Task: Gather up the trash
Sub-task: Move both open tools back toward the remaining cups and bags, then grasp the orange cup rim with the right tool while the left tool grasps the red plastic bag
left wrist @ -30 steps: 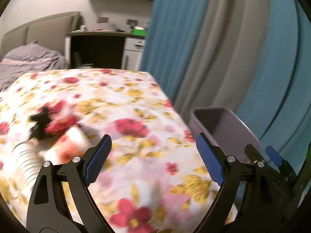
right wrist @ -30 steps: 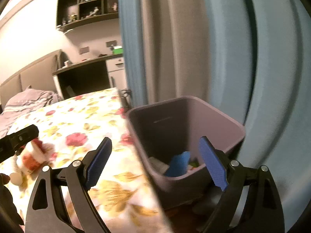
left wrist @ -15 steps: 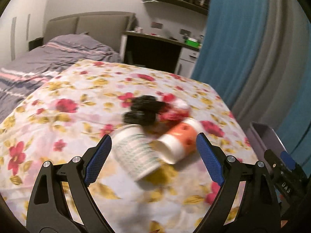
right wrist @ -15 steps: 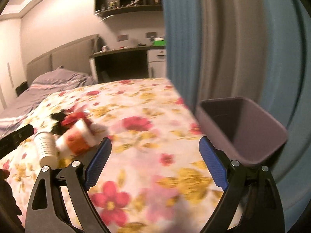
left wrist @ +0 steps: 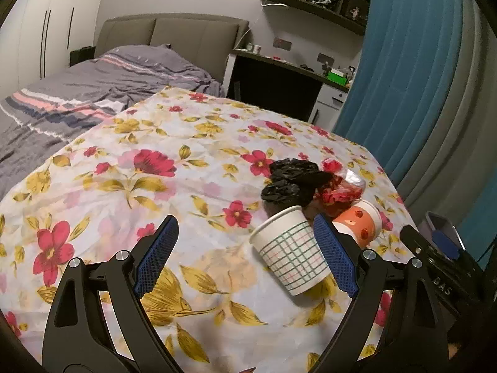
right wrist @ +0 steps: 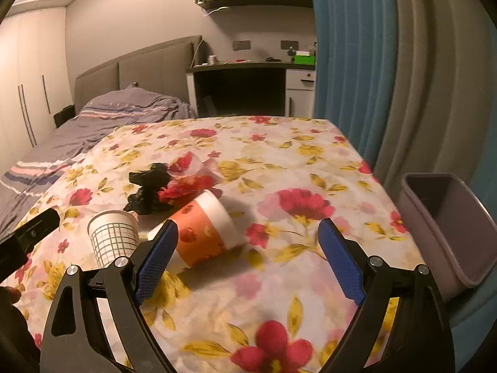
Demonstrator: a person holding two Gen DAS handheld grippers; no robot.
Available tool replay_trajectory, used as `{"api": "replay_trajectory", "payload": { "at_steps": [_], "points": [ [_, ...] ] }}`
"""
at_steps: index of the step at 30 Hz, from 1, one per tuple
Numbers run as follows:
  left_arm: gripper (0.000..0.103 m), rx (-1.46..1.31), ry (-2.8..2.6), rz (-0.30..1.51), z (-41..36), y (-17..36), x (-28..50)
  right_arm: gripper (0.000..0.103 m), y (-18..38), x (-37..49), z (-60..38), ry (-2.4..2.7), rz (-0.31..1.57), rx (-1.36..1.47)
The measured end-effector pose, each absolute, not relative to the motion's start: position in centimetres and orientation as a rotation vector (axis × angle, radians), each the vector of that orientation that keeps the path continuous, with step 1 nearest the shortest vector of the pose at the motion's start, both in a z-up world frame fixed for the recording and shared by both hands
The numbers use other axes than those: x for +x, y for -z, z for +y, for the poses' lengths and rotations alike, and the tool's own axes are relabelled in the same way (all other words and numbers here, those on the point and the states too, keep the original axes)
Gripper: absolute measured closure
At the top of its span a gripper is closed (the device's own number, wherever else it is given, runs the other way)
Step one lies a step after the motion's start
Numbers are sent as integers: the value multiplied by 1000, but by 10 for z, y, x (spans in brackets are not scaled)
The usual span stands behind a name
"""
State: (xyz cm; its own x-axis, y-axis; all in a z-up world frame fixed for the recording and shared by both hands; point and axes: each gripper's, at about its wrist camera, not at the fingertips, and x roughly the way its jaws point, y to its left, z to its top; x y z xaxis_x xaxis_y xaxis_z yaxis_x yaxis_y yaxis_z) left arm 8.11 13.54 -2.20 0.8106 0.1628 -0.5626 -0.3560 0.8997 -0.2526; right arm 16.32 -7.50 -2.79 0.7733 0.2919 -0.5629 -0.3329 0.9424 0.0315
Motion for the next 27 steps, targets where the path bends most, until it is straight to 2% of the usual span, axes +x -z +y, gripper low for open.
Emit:
{"api": "replay_trajectory", "payload": {
  "at_steps": [12,22,27],
  "points": [
    [16,-357,-237,589,135,34,91,16,36,189,-53,-383,636,-94],
    [16,-346,-211,607,131,40,99,35,48,209,-53,-484,698,-67],
    [16,-339,-204,609,127,41,102,49,51,209,-53,-550,716,-67]
  ]
}}
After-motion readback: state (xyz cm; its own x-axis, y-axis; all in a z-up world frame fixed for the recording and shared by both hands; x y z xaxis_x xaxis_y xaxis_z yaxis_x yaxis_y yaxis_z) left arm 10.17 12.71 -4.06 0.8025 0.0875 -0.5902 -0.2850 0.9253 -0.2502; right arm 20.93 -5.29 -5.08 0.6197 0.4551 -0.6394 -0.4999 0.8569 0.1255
